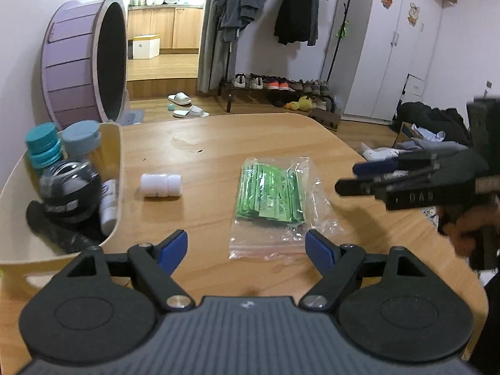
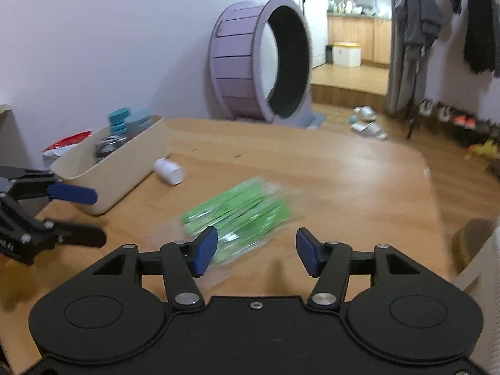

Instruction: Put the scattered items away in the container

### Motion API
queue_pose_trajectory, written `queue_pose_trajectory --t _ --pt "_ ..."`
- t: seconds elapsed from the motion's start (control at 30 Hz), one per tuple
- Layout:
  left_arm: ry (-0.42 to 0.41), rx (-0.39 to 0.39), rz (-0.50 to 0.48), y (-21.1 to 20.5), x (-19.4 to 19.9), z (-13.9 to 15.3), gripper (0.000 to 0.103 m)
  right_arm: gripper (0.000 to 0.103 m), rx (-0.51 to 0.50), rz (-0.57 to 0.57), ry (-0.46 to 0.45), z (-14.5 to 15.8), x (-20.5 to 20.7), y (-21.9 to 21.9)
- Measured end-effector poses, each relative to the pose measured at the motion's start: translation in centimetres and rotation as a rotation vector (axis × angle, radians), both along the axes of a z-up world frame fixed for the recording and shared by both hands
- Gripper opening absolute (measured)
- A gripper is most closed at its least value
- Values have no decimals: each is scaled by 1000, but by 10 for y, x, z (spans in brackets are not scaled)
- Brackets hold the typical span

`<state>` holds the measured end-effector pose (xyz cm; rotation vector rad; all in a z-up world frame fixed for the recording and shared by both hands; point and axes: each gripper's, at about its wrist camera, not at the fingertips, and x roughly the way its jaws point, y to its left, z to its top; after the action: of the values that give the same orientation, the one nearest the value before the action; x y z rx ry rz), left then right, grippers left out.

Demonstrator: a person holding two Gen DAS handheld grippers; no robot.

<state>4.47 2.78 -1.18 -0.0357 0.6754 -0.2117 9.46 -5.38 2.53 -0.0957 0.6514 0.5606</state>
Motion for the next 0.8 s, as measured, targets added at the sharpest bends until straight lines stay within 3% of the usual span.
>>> queue_pose_trajectory --t 0.13,0.43,0.6,0.63,0.73,0.8 --pt "-4 9 -2 -7 16 -6 78 59 -14 -3 10 -3 23 -3" --pt "60 24 -16 -10 39 -29 55 63 68 -10 104 -23 67 3" --pt "71 36 -20 -11 46 -36 55 60 92 4 146 -38 72 3" --pt "69 42 -23 -11 46 -37 55 56 95 11 140 -40 71 2" --pt "74 61 -26 -15 46 -37 55 27 143 29 162 -42 72 -3" --pt "73 69 -26 -16 45 -38 55 22 169 31 166 -43 71 -5"
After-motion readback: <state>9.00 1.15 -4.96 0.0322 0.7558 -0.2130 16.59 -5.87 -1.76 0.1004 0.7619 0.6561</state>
